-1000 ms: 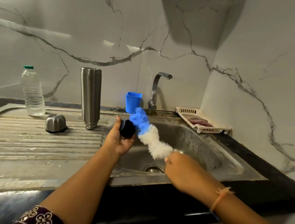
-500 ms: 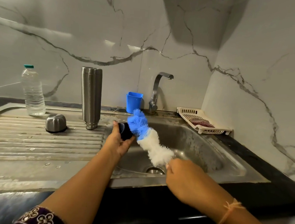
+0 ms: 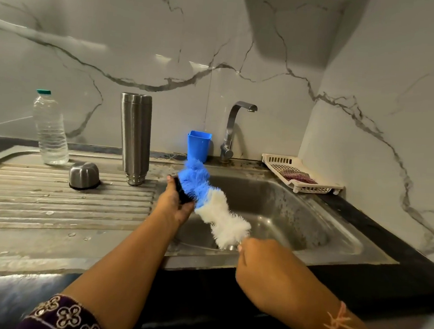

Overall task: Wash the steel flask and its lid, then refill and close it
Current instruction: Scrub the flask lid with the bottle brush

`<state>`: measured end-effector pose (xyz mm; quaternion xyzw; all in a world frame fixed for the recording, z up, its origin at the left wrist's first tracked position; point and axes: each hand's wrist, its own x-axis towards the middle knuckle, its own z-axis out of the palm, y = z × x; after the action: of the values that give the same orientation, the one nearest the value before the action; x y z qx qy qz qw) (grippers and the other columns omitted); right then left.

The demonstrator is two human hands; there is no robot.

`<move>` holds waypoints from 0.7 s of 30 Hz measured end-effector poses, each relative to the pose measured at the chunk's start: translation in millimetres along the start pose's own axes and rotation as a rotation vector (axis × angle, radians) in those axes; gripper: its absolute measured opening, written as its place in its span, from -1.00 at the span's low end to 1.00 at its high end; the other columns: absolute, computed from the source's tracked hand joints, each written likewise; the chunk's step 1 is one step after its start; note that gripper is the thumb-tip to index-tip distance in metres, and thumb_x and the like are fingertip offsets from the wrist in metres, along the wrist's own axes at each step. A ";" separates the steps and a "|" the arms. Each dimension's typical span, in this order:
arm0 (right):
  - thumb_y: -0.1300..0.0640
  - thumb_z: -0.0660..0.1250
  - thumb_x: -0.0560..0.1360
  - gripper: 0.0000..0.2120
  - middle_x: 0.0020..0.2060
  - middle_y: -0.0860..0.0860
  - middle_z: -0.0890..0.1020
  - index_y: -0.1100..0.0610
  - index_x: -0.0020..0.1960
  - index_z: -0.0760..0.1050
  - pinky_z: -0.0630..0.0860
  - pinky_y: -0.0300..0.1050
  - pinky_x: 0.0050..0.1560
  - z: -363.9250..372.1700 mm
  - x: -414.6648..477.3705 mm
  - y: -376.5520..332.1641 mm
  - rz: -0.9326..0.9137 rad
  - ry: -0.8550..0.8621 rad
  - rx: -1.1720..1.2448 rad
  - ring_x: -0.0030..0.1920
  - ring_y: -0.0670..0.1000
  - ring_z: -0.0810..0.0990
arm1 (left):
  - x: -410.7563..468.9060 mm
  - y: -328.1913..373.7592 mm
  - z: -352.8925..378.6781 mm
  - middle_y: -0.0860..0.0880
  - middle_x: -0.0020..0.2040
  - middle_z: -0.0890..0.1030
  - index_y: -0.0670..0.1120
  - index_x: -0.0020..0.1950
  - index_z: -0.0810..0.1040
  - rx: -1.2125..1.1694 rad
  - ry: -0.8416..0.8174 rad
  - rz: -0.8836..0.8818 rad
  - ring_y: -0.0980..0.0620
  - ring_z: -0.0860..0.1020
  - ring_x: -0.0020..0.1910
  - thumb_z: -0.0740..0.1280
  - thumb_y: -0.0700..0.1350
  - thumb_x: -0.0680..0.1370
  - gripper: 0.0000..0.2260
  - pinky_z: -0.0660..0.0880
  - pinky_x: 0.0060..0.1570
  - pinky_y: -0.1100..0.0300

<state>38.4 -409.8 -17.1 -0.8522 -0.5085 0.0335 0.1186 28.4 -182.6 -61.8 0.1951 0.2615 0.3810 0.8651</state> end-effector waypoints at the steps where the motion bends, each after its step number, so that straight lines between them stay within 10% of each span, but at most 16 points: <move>1: 0.17 0.06 0.58 -0.79 -0.25 0.02 0.47 0.11 -0.21 0.33 0.28 -0.17 -0.34 -3.0 4.8 1.8 0.018 0.017 -0.004 -0.22 0.04 0.42 | -2.1 -3.7 2.3 -0.19 0.27 0.53 -0.19 0.36 0.43 0.003 -0.032 -0.010 -0.16 0.54 0.20 0.19 0.12 0.59 -0.52 0.51 -0.13 -0.05; 5: 0.16 0.08 0.57 -0.81 0.01 0.16 0.57 0.17 0.02 0.46 0.32 -0.13 -0.16 -13.5 30.2 9.6 0.080 0.086 0.003 -0.14 0.09 0.45 | -11.9 -10.9 10.2 -0.23 0.14 0.58 -0.20 0.37 0.39 0.025 -0.186 -0.091 -0.13 0.58 0.08 0.18 0.08 0.61 -0.54 0.56 -0.07 -0.03; 11: 0.16 0.05 0.58 -0.74 -0.30 -0.03 0.40 0.05 -0.28 0.26 0.28 -0.18 -0.35 1.7 6.0 2.9 -0.001 -0.030 0.017 -0.23 0.01 0.44 | 0.9 3.6 0.7 -0.20 0.28 0.53 -0.16 0.38 0.42 -0.055 -0.080 -0.008 -0.14 0.54 0.17 0.11 0.12 0.63 -0.54 0.50 -0.11 -0.03; 16: 0.15 0.07 0.58 -0.81 -0.04 0.14 0.56 0.10 -0.19 0.32 0.31 -0.13 -0.19 -10.9 27.4 9.5 0.077 0.064 0.040 -0.14 0.09 0.45 | -9.3 -8.1 5.1 -0.12 -0.05 0.63 -0.13 0.10 0.55 0.176 -0.109 -0.089 -0.05 0.58 -0.08 0.28 0.19 0.52 -0.59 0.50 -0.01 0.14; 21: 0.14 0.06 0.59 -0.74 -0.22 0.03 0.47 0.05 -0.28 0.25 0.34 -0.14 -0.24 -2.2 19.4 6.8 0.024 0.019 0.042 -0.14 0.07 0.48 | -4.6 0.8 2.0 -0.18 0.10 0.59 -0.19 0.23 0.51 0.045 -0.080 -0.034 -0.11 0.60 -0.07 0.32 0.09 0.53 -0.59 0.52 0.16 -0.05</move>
<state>54.0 -396.4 -15.3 -0.8558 -0.4964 0.0377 0.1407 26.5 -185.9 -58.4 0.2250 0.2385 0.3524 0.8766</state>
